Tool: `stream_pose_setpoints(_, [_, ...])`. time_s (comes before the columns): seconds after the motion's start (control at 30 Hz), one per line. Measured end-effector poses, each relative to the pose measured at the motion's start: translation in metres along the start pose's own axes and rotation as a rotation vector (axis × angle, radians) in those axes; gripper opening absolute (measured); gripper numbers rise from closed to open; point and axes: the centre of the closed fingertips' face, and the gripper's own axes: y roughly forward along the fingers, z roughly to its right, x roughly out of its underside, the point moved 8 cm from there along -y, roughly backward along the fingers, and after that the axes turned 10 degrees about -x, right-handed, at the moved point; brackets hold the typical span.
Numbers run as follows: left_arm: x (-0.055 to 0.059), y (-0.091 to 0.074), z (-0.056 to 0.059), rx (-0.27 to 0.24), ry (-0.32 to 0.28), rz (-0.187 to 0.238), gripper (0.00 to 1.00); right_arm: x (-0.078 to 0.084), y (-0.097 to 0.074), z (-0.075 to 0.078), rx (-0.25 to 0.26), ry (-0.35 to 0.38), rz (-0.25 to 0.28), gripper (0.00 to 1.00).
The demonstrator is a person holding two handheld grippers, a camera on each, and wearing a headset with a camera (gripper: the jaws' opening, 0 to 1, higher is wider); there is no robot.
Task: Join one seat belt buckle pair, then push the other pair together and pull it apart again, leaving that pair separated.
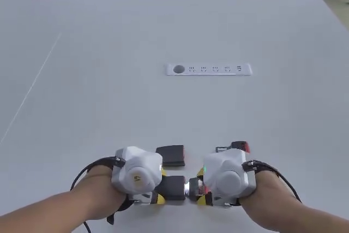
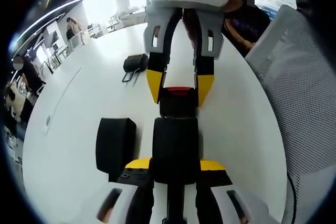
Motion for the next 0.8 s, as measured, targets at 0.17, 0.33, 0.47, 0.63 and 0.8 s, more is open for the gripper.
stream_pose_setpoints(0.17, [0.0001,0.0001,0.0006,-0.001,0.003,0.010,0.28,0.0008,-0.0003,0.0005,-0.007,-0.003,0.002,0.27])
stream_pose_setpoints(0.33, [0.0012,-0.0007,0.0005,-0.003,-0.001,0.028,0.28,0.0017,0.0000,0.0004,-0.008,0.006,0.005,0.27])
stream_pose_setpoints(0.47, [0.0019,-0.0009,0.0010,-0.005,-0.005,0.040,0.28,0.0012,0.0001,-0.0004,-0.007,0.004,0.001,0.27])
stream_pose_setpoints(0.63, [0.0019,-0.0009,0.0016,-0.008,-0.006,0.042,0.28,0.0023,-0.0004,-0.0010,-0.008,0.021,0.022,0.28])
stream_pose_setpoints(0.8, [0.0014,-0.0003,0.0020,-0.010,-0.003,0.039,0.29,0.0017,-0.0003,-0.0022,-0.005,0.024,0.023,0.28])
